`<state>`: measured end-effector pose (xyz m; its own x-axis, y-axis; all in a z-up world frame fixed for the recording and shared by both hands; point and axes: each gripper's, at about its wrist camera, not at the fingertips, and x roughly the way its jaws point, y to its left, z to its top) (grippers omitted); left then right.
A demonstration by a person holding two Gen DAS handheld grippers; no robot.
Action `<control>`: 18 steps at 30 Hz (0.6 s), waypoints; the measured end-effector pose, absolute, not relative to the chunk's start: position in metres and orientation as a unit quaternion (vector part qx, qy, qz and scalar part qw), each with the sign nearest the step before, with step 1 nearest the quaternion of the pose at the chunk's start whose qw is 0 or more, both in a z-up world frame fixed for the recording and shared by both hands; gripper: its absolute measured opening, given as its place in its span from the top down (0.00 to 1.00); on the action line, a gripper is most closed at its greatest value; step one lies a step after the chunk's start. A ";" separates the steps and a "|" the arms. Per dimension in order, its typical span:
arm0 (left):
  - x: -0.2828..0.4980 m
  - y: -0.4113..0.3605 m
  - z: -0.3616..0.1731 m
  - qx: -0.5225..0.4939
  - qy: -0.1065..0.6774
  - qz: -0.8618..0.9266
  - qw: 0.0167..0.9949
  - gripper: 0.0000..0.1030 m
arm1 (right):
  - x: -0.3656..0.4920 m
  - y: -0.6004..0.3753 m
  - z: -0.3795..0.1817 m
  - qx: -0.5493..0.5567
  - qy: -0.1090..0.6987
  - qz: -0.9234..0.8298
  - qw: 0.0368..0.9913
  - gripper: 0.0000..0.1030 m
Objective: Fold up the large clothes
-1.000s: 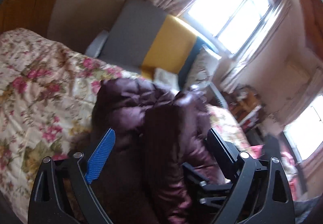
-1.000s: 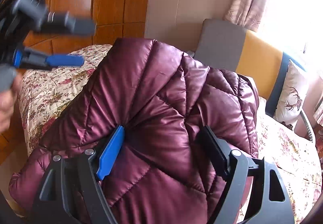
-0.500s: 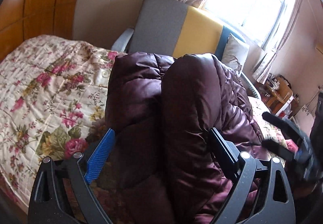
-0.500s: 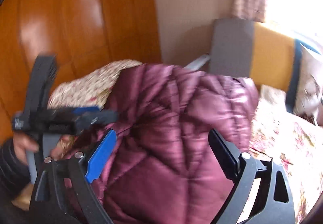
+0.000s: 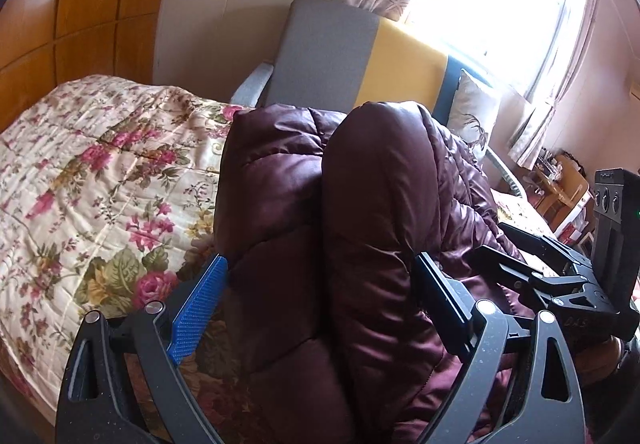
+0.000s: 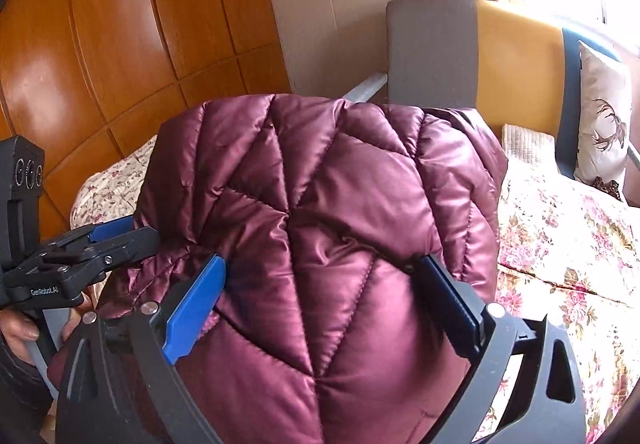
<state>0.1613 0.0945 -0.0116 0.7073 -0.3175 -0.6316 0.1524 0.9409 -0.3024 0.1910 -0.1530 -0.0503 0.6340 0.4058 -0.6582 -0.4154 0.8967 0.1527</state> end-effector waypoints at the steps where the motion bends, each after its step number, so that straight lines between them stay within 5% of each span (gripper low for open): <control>1: 0.161 0.095 -0.013 -0.116 0.360 -0.127 0.917 0.10 | 0.193 -0.152 -0.048 -0.008 0.364 0.227 0.903 0.05; 11: 0.160 0.101 -0.025 -0.135 0.355 -0.133 0.915 0.09 | 0.205 -0.221 -0.025 0.148 0.356 0.241 0.890 0.02; 18: 0.168 0.115 -0.045 -0.181 0.364 -0.160 0.900 0.09 | 0.223 -0.301 -0.094 0.322 0.428 0.253 0.806 0.02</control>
